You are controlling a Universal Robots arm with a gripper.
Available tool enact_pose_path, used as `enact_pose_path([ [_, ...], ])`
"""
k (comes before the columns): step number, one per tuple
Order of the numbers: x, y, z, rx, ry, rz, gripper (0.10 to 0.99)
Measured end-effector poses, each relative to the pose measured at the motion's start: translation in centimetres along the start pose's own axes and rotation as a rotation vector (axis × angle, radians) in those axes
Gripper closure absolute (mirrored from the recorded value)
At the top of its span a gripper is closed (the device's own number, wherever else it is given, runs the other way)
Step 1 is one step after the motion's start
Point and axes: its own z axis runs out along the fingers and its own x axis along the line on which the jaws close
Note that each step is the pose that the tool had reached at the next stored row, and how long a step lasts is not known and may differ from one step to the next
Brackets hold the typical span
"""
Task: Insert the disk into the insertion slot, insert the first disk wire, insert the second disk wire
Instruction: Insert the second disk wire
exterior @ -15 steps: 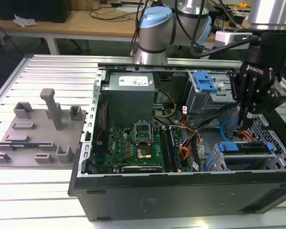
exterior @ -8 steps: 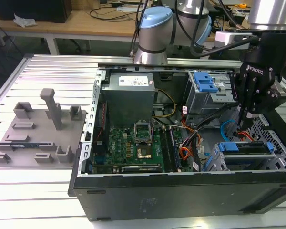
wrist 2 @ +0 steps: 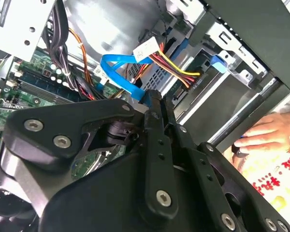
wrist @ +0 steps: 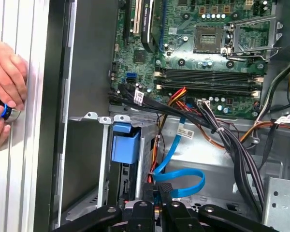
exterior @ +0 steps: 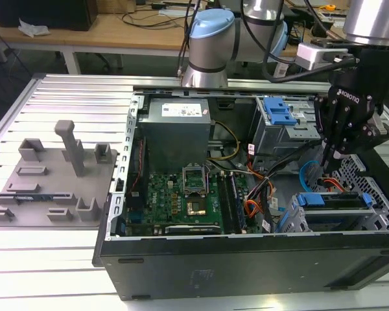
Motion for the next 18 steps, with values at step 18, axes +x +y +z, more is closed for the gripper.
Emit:
enact_pose_path([
  [18, 2.96, 0.09, 0.84, -0.011, -0.0512, 0.047, 0.925],
])
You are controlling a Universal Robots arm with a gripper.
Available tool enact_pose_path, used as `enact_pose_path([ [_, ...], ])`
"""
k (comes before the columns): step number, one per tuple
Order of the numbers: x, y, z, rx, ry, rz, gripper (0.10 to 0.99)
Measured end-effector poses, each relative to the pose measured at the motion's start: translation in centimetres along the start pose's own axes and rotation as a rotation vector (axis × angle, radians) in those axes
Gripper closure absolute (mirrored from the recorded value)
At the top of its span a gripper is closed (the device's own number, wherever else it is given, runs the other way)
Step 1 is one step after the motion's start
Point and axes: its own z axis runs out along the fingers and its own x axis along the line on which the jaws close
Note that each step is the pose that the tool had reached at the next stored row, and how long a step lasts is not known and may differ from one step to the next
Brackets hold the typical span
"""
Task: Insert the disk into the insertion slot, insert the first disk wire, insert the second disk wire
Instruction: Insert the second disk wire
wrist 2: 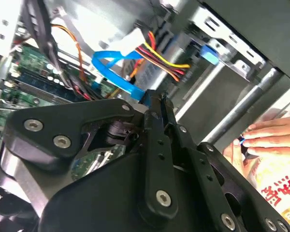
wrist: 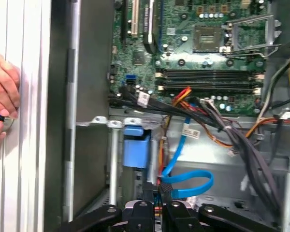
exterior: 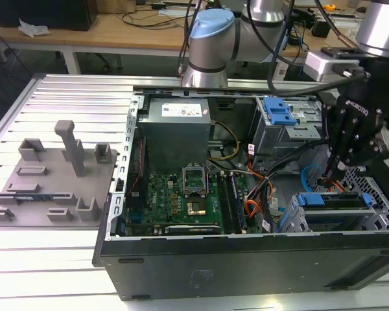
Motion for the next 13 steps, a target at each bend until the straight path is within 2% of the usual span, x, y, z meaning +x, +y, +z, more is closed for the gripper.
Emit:
enact_pose_path([
  [1, 0.18, 0.01, 0.07, 0.001, -0.0003, 0.0, 0.925],
  [3, 0.29, 0.01, 0.13, 0.0, -0.0125, 0.006, 0.925],
  [4, 0.28, 0.01, 0.17, -0.001, -0.027, 0.016, 0.925],
  [6, 0.27, 0.0, 0.22, -0.004, -0.0612, 0.04, 0.925],
  [7, 0.27, 0.0, 0.24, -0.006, -0.0726, 0.055, 0.925],
  [9, 0.27, -0.14, 0.28, -0.019, -0.0738, 0.057, 0.925],
  [10, 0.31, -0.57, 0.3, -0.029, -0.0738, 0.056, 0.925],
  [11, 0.34, -0.89, 0.3, -0.035, -0.0739, 0.055, 0.925],
  [12, 0.4, -1.34, 0.33, -0.04, -0.0741, 0.054, 0.925],
  [13, 0.8, -1.52, 0.43, -0.041, -0.0795, 0.054, 0.925],
])
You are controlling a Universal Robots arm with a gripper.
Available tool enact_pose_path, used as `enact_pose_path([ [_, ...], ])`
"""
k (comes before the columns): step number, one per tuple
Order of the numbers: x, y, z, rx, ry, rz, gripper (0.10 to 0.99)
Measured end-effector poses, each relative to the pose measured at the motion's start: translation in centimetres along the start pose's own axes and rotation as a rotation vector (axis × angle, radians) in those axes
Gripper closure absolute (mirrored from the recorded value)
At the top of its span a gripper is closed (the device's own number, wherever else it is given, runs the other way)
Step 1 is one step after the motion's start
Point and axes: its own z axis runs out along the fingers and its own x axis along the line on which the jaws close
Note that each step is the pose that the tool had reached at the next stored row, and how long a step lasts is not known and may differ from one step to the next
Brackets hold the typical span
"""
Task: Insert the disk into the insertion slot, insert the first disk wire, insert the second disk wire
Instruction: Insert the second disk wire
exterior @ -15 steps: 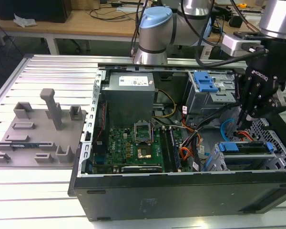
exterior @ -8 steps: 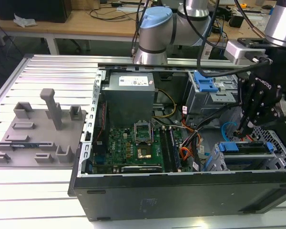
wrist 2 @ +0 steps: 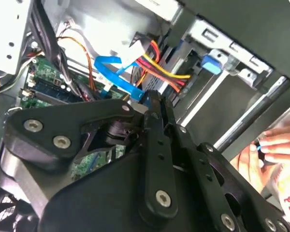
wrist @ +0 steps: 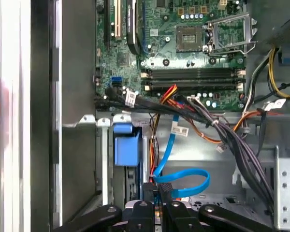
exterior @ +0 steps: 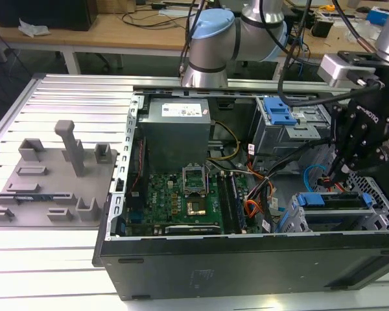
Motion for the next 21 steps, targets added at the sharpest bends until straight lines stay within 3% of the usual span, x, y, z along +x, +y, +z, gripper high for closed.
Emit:
enact_pose_path([
  [2, 0.41, -0.03, 0.06, 0.001, -0.0357, 0.0, 0.925],
  [3, 0.49, -0.03, 0.07, 0.001, -0.0416, 0.0, 0.925],
  [10, 0.51, -0.02, 0.08, 0.001, -0.0426, 0.0, 0.925],
  [13, 0.81, -0.01, 0.12, 0.004, -0.0515, 0.0, 0.925],
  [15, 1.59, 0.0, 0.2, 0.007, -0.0581, 0.0, 0.925],
  [21, 2.04, 0.08, 0.25, 0.009, -0.0633, 0.0, 0.925],
])
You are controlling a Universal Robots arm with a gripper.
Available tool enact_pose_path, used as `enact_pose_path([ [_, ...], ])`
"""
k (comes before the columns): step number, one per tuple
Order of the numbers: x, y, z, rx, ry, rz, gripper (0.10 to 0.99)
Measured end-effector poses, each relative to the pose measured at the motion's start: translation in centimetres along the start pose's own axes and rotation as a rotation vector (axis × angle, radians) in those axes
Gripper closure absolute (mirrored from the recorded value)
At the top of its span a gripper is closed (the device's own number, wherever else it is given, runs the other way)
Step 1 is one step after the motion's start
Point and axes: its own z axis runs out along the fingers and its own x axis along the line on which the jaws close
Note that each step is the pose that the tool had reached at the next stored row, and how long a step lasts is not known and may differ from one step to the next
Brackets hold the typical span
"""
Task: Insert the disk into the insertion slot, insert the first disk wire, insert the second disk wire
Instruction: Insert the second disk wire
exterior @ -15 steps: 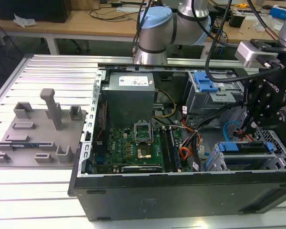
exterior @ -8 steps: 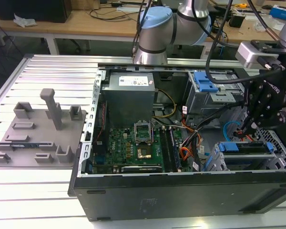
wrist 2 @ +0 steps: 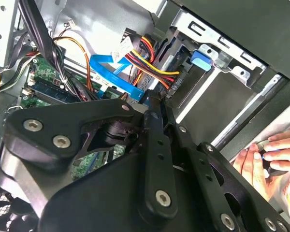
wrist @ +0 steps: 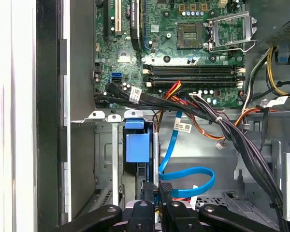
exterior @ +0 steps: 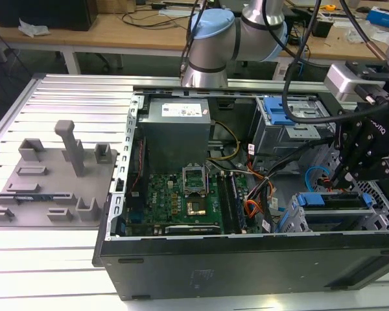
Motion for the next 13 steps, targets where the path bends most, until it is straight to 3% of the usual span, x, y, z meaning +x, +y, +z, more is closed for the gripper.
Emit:
enact_pose_path([
  [13, 0.5, 0.08, 0.03, 0.001, -0.0026, 0.0, 0.925],
])
